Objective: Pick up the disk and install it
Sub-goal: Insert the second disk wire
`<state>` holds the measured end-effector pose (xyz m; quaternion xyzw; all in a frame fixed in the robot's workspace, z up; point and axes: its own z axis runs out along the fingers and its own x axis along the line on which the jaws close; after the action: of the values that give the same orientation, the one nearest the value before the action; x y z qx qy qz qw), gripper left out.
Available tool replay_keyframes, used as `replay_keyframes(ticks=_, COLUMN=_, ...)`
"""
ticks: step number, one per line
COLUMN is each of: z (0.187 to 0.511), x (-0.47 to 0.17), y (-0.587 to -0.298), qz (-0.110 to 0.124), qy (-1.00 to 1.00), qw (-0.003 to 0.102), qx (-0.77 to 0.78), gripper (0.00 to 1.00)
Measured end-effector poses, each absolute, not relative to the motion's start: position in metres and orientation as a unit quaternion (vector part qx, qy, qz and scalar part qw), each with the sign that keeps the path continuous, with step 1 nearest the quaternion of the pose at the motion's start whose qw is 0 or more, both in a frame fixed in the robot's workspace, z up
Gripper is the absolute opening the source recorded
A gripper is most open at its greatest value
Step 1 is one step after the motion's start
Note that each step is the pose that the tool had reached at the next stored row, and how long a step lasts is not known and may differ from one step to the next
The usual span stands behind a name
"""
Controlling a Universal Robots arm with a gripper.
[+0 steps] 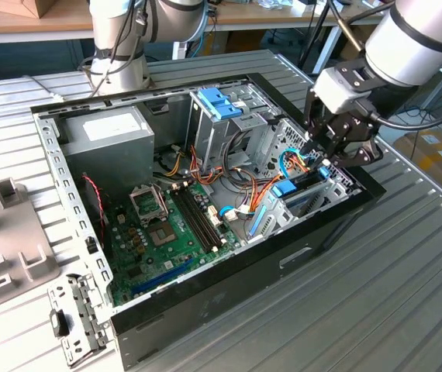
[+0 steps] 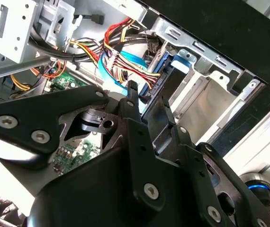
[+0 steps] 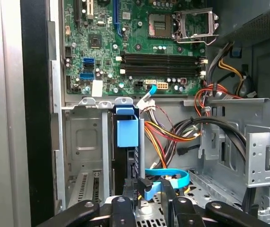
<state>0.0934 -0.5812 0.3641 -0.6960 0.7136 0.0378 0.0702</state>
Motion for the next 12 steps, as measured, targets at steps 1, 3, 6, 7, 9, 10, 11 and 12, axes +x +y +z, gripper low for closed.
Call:
replay_keyframes(ticks=1, z=0.3639, x=0.0932, y=-0.5814, qz=0.038, qy=0.714, qw=0.07, qx=-0.696, gripper=0.36)
replay_keyframes(ticks=3, z=0.3638, x=0.0932, y=-0.5814, qz=0.038, qy=0.713, qw=0.07, qx=-0.696, gripper=0.36)
replay_keyframes(ticks=6, z=0.3638, x=0.0932, y=-0.5814, qz=0.038, qy=0.713, qw=0.07, qx=-0.697, gripper=0.22)
replay_keyframes(ticks=7, z=0.3638, x=0.0932, y=-0.5814, qz=0.038, qy=0.713, qw=0.07, qx=-0.697, gripper=0.16)
replay_keyframes(ticks=9, z=0.3638, x=0.0932, y=-0.5814, qz=0.038, qy=0.712, qw=0.07, qx=-0.697, gripper=0.16)
replay_keyframes(ticks=10, z=0.3637, x=0.0931, y=-0.5815, qz=0.038, qy=0.712, qw=0.07, qx=-0.698, gripper=0.16)
replay_keyframes(ticks=11, z=0.3638, x=0.0931, y=-0.5819, qz=0.038, qy=0.712, qw=0.07, qx=-0.698, gripper=0.16)
replay_keyframes(ticks=12, z=0.3638, x=0.0931, y=-0.5823, qz=0.038, qy=0.712, qw=0.07, qx=-0.698, gripper=0.16)
